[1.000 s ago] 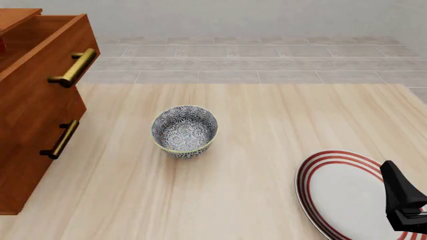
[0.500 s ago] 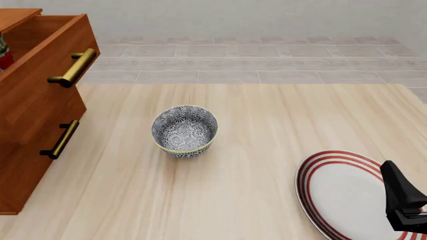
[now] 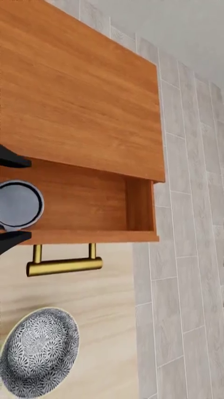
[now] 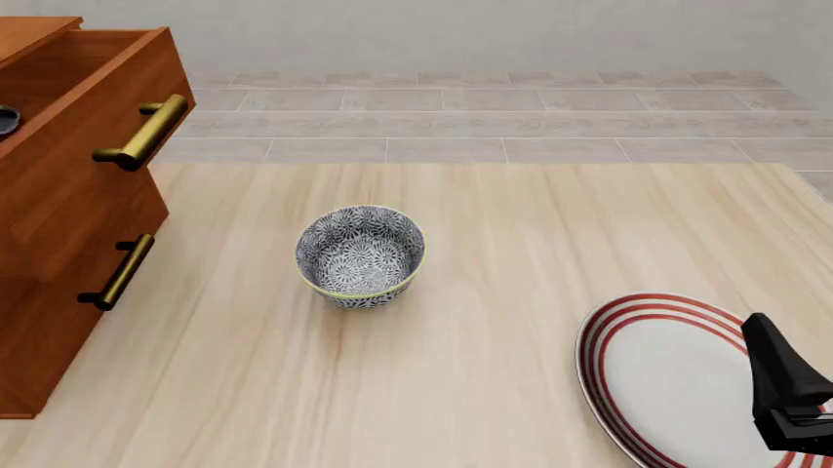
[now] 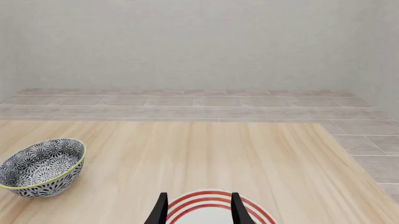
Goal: Put the ketchup in the top drawer of the cabinet.
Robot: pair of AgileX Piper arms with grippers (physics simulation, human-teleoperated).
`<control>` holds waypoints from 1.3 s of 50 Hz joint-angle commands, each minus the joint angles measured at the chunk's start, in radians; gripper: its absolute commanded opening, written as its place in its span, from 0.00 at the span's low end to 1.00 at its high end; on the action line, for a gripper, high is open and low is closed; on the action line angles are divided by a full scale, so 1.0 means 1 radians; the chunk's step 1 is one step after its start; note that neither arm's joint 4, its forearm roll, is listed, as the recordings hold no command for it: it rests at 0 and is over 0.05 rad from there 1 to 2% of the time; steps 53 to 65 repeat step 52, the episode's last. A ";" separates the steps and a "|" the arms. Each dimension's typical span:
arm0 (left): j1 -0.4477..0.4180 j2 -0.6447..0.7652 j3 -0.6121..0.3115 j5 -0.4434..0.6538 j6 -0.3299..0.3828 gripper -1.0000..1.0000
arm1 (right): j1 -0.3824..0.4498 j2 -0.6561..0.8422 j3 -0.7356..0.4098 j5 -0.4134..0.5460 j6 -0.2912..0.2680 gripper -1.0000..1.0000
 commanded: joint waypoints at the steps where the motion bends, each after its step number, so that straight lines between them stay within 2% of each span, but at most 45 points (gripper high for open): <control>1: -0.011 -0.016 -0.006 0.015 0.006 1.00 | 0.000 0.000 0.000 0.000 0.000 1.00; 8: -0.026 -0.038 -0.021 0.034 0.020 1.00 | 0.000 0.000 0.000 0.000 0.000 1.00; 14: -0.050 -0.072 -0.073 0.081 0.042 1.00 | 0.000 0.000 0.000 0.000 0.000 1.00; 18: -0.070 -0.084 -0.150 0.134 0.024 1.00 | 0.000 0.000 0.000 0.000 0.000 1.00; 24: -0.092 -0.103 -0.192 0.172 0.028 1.00 | 0.000 0.000 0.000 0.000 0.000 1.00; 33: -0.148 -0.153 -0.197 0.197 0.042 1.00 | 0.000 0.000 0.000 0.000 0.000 1.00; 37: -0.197 -0.211 -0.143 0.191 0.085 1.00 | 0.000 0.000 0.000 0.000 0.000 1.00; 41: -0.230 -0.239 -0.114 0.184 0.076 1.00 | 0.000 0.000 0.000 0.000 0.000 1.00; 46: -0.305 -0.295 -0.094 0.192 0.090 1.00 | 0.000 0.000 0.000 0.000 0.000 1.00; 48: -0.343 -0.308 -0.095 0.203 0.064 1.00 | 0.000 0.000 0.000 0.000 0.000 1.00; 50: -0.369 -0.330 -0.073 0.195 0.084 1.00 | 0.000 0.000 0.000 0.000 0.000 1.00; 65: -0.382 -0.338 -0.064 0.195 0.079 1.00 | 0.000 0.000 0.000 0.000 0.000 1.00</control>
